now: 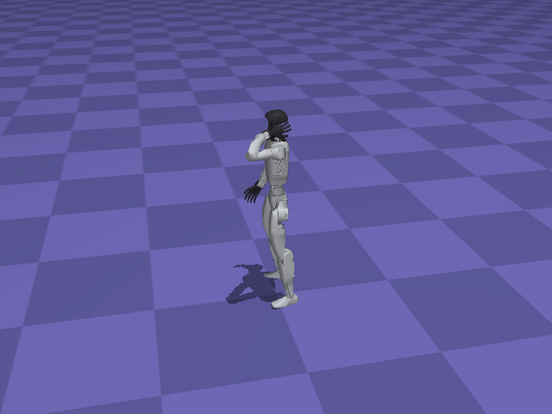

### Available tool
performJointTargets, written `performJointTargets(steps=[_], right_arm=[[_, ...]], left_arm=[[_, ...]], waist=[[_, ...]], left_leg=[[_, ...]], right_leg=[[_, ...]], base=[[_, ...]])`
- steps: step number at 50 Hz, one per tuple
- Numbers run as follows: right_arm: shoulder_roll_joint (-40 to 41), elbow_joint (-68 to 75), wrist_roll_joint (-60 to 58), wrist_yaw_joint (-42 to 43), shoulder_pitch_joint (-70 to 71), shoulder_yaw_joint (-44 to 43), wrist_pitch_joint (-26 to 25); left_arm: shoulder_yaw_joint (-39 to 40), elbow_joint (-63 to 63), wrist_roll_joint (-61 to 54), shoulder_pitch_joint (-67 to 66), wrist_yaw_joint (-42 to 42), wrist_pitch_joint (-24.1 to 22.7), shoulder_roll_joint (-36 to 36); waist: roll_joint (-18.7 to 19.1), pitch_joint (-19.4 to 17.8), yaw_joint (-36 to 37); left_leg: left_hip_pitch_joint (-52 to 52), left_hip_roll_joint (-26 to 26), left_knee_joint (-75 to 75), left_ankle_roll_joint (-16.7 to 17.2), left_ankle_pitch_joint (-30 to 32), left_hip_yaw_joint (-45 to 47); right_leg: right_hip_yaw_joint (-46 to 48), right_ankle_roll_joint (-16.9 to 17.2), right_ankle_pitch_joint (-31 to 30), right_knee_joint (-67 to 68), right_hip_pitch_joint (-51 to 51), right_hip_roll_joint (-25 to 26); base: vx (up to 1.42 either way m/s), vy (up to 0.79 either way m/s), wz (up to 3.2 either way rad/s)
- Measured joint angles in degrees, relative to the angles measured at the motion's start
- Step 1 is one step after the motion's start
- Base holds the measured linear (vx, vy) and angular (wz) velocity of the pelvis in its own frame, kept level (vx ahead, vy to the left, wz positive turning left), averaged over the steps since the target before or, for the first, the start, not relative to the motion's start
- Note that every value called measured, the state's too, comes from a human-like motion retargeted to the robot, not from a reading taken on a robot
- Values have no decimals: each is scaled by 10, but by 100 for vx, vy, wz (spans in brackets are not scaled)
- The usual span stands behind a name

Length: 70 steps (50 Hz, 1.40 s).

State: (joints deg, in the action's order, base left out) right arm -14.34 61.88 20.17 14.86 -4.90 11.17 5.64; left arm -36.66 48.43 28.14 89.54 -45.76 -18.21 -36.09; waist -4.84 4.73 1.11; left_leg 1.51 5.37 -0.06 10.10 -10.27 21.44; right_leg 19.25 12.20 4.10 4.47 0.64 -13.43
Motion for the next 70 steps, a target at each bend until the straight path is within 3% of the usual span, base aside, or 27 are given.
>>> performJointTargets(steps=[15,28,35,43,57,70], right_arm=[[-2,-15,-11,-4,-11,17,-4],[5,-69,-29,7,3,39,15],[7,-46,-19,11,16,72,17],[1,-56,-26,25,29,41,21],[7,-57,-36,22,38,22,21],[14,-16,-18,7,8,45,4]], left_arm=[[12,19,21,-2,8,8,-42],[16,10,39,-2,-5,-6,21],[29,8,27,-41,-10,-18,53],[34,12,19,-69,-19,-17,25],[0,0,22,-13,-32,4,-23],[-30,-13,35,59,-27,26,-26]], waist=[[16,-26,-12],[-3,-68,33],[-30,-71,64],[-36,-74,78],[-26,-62,83],[-35,-43,54]], left_leg=[[-7,6,-5,-1,0,22],[3,-1,2,-1,-2,38],[0,-6,1,0,2,38],[3,-8,-1,1,3,34],[15,-11,1,-4,0,36],[1,-6,-6,-3,4,22]], right_leg=[[-21,3,-11,-5,22,9],[-44,-3,-11,1,24,1],[-45,-6,-12,1,27,-3],[-40,-1,-11,2,23,-6],[-42,8,-7,4,13,-9],[-22,7,-8,-2,16,-3]], base=[[0,0,0],[0,0,0],[0,0,0],[0,0,0],[0,0,0],[0,0,0]])
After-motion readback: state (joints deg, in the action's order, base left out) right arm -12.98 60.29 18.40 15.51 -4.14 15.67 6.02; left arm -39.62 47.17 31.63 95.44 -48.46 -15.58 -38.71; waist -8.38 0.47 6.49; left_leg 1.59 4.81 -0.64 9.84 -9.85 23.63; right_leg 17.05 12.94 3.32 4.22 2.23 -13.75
